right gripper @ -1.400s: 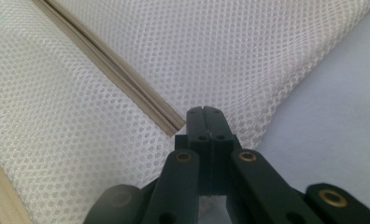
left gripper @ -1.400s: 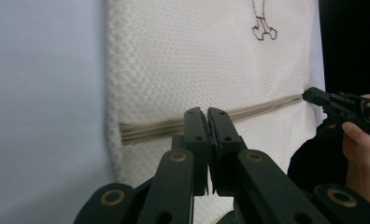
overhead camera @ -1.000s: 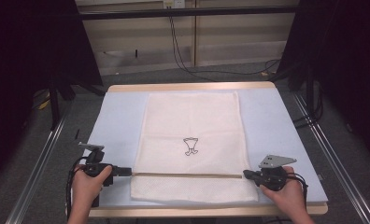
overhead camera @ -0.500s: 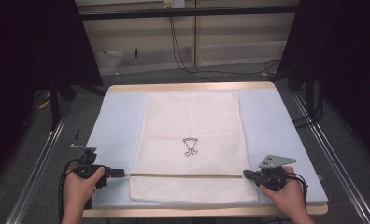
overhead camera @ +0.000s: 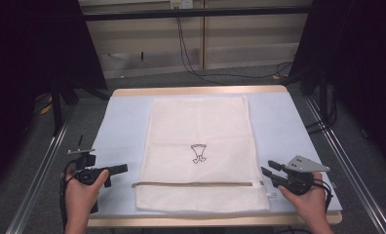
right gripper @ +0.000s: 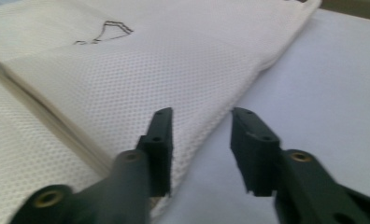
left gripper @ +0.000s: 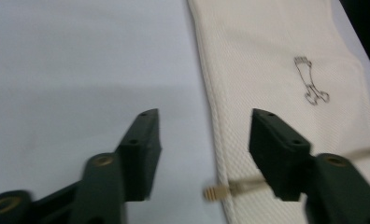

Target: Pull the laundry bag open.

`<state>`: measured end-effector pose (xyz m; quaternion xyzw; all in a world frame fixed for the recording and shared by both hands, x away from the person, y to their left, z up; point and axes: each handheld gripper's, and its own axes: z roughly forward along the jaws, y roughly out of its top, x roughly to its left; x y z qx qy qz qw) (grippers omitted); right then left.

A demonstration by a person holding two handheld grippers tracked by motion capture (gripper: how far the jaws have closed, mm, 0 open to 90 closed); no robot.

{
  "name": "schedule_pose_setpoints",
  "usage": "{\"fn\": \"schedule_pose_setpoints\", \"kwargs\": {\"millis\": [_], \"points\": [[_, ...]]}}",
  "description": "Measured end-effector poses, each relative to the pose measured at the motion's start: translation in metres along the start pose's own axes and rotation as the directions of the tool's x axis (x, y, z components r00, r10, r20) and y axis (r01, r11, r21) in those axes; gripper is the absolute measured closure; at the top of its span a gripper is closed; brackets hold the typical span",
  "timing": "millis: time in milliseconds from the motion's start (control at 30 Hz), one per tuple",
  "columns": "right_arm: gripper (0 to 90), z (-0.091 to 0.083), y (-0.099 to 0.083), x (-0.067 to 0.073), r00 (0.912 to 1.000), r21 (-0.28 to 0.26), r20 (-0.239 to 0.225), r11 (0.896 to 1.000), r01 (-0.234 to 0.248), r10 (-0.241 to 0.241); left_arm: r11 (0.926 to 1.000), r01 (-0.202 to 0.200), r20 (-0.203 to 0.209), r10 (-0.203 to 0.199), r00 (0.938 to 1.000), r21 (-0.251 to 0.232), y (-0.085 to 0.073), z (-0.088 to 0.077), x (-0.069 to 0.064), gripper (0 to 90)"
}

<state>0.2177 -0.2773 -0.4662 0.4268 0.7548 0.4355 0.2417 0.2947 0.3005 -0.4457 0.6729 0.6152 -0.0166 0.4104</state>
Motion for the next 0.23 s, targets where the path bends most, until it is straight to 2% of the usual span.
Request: {"fn": "schedule_pose_setpoints", "kwargs": {"millis": [33,67,100,133,167,233], "points": [[48.6,-0.0004,-0.0011,-0.0028,0.9998,-0.003,0.018,1.000,0.001,-0.001,0.9969,-0.051,-0.041,0.049,0.9980,-0.059,0.0014,0.0020,-0.0026,34.6],[42.8,0.0004,-0.0025,-0.0051,0.9995,-0.007,0.031,1.000,0.002,-0.002,0.9969,-0.051,-0.041,0.049,0.9980,-0.059,0.0014,0.0020,-0.0026,29.9],[40.2,0.0013,-0.0039,-0.0069,0.9991,-0.001,0.043,1.000,0.002,-0.002,0.9929,-0.087,-0.091,0.080,0.9926,-0.080,0.0014,0.0048,-0.0044,27.2],[38.7,0.0022,-0.0052,-0.0089,0.9987,0.015,0.050,1.000,0.004,-0.004,0.9929,-0.087,-0.091,0.080,0.9926,-0.080,0.0014,0.0048,-0.0044,27.0],[36.9,0.0026,-0.0057,-0.0099,0.9983,0.026,0.056,1.000,-0.016,0.014,0.9927,-0.105,-0.108,0.098,0.9893,-0.060,0.0016,0.0058,-0.0026,25.3],[35.3,0.0032,-0.0060,-0.0116,0.9982,0.028,0.058,0.999,-0.015,0.013,0.9915,-0.114,-0.121,0.106,0.9869,-0.063,0.0011,0.0072,-0.0028,23.6]]}}
